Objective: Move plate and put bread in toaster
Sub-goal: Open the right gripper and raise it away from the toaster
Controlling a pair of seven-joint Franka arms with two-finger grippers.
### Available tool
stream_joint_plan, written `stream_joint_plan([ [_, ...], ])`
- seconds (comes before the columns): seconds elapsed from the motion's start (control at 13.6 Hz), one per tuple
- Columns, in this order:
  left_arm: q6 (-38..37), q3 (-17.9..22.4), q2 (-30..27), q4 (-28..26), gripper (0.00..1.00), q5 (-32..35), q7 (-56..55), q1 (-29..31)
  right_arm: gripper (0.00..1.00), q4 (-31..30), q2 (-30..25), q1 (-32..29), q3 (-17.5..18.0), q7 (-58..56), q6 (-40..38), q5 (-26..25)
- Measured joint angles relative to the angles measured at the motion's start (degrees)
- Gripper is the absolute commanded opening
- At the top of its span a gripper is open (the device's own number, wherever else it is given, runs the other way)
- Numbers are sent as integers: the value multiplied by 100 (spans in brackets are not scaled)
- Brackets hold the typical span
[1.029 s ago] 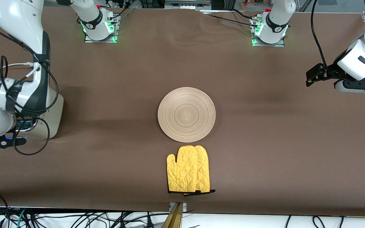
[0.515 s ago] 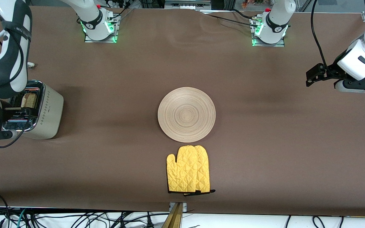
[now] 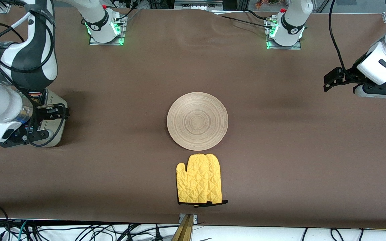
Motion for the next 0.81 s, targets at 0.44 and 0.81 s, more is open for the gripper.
stream_joint_plan([
  [0.44, 0, 0, 0, 0, 100, 0, 0, 0, 100, -395, -1011, -2242, 3029, 77, 702, -1591],
  [0.81, 0, 0, 0, 1, 100, 0, 0, 0, 100, -1330, -1935, -2734, 3478, 140, 1048, -1677],
])
